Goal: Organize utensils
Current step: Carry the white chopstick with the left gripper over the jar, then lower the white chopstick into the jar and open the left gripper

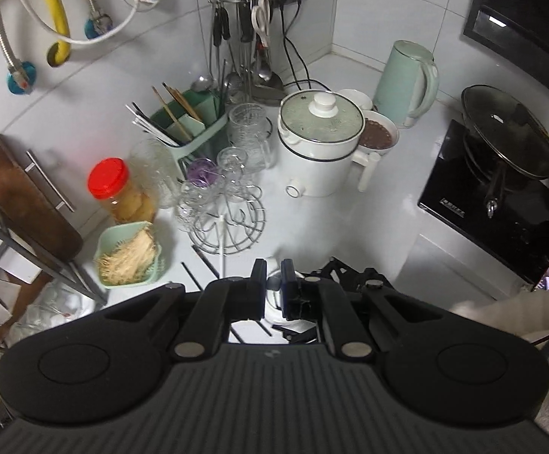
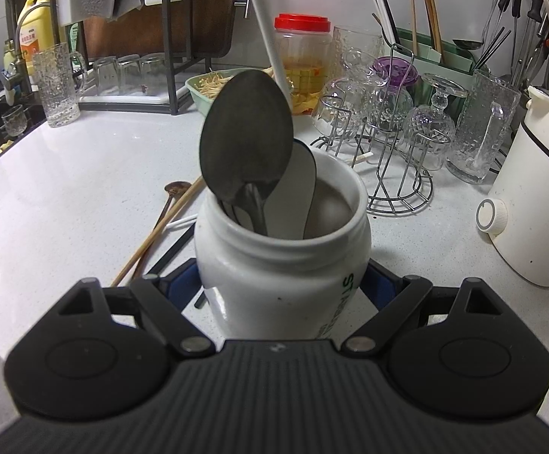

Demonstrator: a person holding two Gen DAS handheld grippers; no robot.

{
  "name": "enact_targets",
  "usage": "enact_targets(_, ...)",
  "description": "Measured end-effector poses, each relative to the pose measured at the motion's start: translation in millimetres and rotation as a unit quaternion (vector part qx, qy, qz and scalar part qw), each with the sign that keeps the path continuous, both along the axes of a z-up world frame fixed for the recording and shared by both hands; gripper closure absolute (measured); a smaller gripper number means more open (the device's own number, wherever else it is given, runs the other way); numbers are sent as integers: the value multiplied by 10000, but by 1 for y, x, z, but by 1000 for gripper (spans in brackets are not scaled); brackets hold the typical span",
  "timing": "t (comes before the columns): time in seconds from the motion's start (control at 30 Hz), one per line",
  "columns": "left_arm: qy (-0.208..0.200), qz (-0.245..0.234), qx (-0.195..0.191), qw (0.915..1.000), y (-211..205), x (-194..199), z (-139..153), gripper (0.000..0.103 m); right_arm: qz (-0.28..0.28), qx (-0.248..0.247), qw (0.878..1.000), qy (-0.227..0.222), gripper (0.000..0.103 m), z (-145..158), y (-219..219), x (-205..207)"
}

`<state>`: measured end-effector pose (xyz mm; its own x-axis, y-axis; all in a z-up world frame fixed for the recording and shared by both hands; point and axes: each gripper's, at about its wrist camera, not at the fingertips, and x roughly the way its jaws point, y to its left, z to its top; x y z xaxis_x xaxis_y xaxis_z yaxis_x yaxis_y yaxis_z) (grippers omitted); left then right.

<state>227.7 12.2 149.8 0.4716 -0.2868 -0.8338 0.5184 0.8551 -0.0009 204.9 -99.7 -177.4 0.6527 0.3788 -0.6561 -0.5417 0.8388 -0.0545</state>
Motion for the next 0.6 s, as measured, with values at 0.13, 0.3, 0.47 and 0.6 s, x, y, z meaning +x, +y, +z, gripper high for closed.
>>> enact_targets(0.13, 38, -13, -10, 10000, -3, 5, -3, 95, 1, 8, 10000, -19, 12, 0, 0, -1)
enact_targets(0.3, 69, -83, -38, 9999, -8, 10, -7, 95, 5, 8, 10000, -23, 12, 0, 0, -1)
enact_targets(0.47, 177, -222, -78, 9996, -19, 20, -20, 95, 4, 6, 10000, -24, 12, 0, 0, -1)
enact_targets(0.6, 260, -353, 0, 9990, -28, 29, -33, 95, -3, 12, 10000, -27, 12, 0, 0, -1)
